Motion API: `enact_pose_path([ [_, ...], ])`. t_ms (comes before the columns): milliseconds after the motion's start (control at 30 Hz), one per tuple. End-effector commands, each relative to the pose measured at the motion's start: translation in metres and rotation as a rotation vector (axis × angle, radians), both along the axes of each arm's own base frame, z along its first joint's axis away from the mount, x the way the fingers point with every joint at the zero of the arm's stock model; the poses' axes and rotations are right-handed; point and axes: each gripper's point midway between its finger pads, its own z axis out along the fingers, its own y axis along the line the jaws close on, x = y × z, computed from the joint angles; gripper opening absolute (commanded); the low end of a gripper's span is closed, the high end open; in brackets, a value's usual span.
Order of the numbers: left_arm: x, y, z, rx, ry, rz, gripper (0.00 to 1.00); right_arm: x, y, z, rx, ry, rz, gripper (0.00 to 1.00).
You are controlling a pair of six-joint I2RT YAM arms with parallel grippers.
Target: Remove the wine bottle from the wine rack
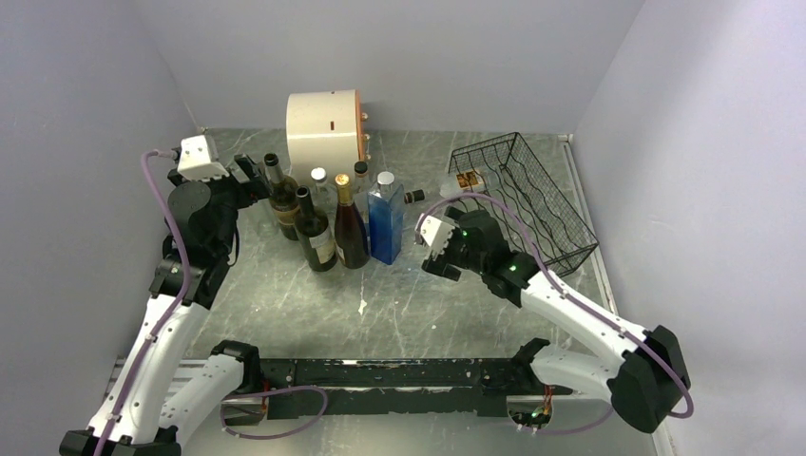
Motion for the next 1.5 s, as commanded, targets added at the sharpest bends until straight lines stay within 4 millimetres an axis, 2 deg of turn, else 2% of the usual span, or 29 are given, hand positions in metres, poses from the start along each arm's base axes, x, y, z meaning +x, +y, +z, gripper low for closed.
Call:
enact_pose_path([
  [0,-0.004,-0.004,0.019,-0.010,-0.054,-0.025,0.93,0.018,0.016,0.015,0.129,-0.061,-0.049,1.00],
  [167,-0.007,-0.004,0.022,-0.011,-0.072,-0.029,0.93,0.033,0.011,0.011,0.146,-0.139,-0.081,1.00],
  [267,-0.008,-0.005,0.025,-0.010,-0.080,-0.041,0.93,0.050,0.003,-0.003,0.114,-0.115,-0.108,1.00],
  [367,-0.009,-0.004,0.025,-0.009,-0.084,-0.036,0.93,0.062,0.007,-0.011,0.107,-0.064,-0.082,1.00],
  [567,-0.013,-0.002,0.030,-0.010,-0.099,-0.028,0.93,0.084,0.018,-0.006,0.119,-0.081,-0.031,1.00],
  [700,-0.012,-0.001,0.028,-0.007,-0.095,-0.022,0.93,0.086,0.017,-0.006,0.121,-0.090,-0.010,1.00],
  [767,-0.012,-0.001,0.028,-0.006,-0.095,-0.021,0.93,0.084,0.015,-0.010,0.107,-0.087,-0.001,1.00],
  [867,-0.012,0.000,0.028,-0.005,-0.094,-0.015,0.93,0.088,-0.001,-0.016,0.065,-0.100,-0.008,1.00],
  [1000,-0.012,0.001,0.028,-0.006,-0.094,-0.010,0.93,0.087,0.001,-0.030,0.012,-0.074,0.066,1.00],
  [1233,-0.012,-0.001,0.026,-0.004,-0.089,-0.016,0.93,0.099,-0.001,-0.051,-0.111,-0.070,0.141,1.00],
  [1467,-0.013,0.000,0.027,-0.001,-0.092,-0.010,0.93,0.114,-0.005,-0.059,-0.164,-0.104,0.283,1.00],
])
